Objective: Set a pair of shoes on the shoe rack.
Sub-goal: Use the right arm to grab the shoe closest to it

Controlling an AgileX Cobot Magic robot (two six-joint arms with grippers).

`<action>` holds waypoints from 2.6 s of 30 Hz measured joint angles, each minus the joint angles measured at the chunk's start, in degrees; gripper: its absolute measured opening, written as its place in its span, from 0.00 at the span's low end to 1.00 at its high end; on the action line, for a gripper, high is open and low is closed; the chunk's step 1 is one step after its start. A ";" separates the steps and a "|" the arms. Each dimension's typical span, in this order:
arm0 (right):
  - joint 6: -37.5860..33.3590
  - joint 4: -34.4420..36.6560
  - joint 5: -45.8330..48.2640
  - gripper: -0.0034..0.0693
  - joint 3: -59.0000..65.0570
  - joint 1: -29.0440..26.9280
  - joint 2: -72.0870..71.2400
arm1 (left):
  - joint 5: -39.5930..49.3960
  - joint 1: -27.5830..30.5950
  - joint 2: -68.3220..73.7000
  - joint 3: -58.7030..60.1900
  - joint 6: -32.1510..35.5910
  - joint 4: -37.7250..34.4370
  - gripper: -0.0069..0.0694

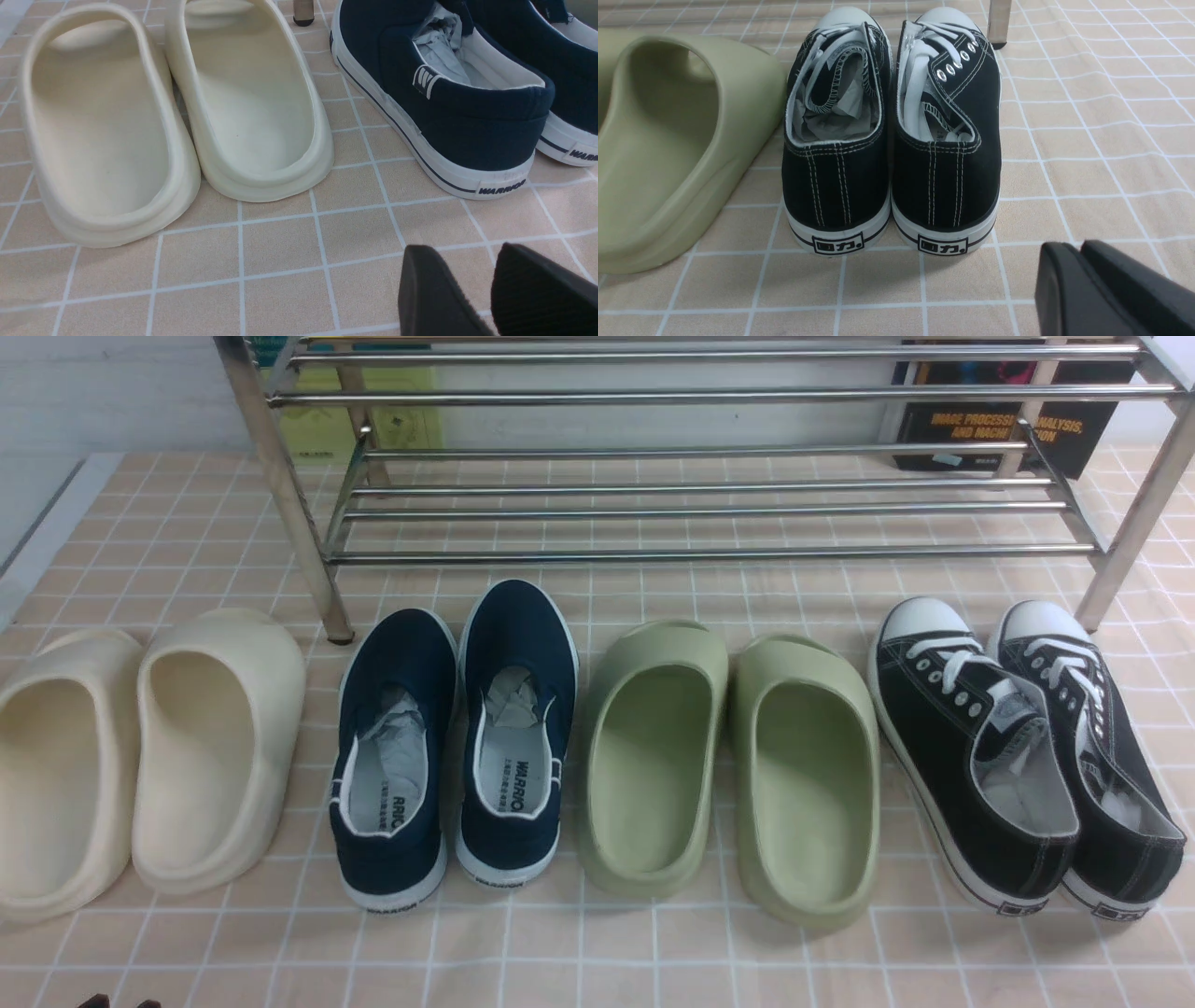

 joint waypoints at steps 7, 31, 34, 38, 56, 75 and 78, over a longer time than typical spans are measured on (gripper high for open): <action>0.00 0.00 0.00 0.14 0.00 0.00 0.00 | 0.00 0.00 0.00 0.00 0.00 0.00 0.41; 0.00 0.00 0.00 0.16 0.00 0.00 0.00 | 0.00 0.00 0.00 0.00 0.00 0.00 0.41; 0.00 0.00 0.00 0.17 0.00 0.00 0.00 | 0.00 0.00 0.00 0.00 0.00 0.00 0.41; 0.00 0.00 0.00 0.18 0.00 0.00 0.00 | 0.00 0.00 0.00 0.00 0.00 0.00 0.41; 1.84 0.00 -45.24 0.21 0.49 0.00 0.00 | 0.00 0.00 0.00 0.00 0.00 0.00 0.41; 17.80 -4.70 -65.21 0.22 -4.28 0.00 -0.09 | 0.00 0.00 0.00 0.00 0.00 0.00 0.41; 17.85 -4.99 -53.23 0.22 -10.49 0.00 2.12 | 0.00 0.00 0.00 0.00 0.00 0.00 0.41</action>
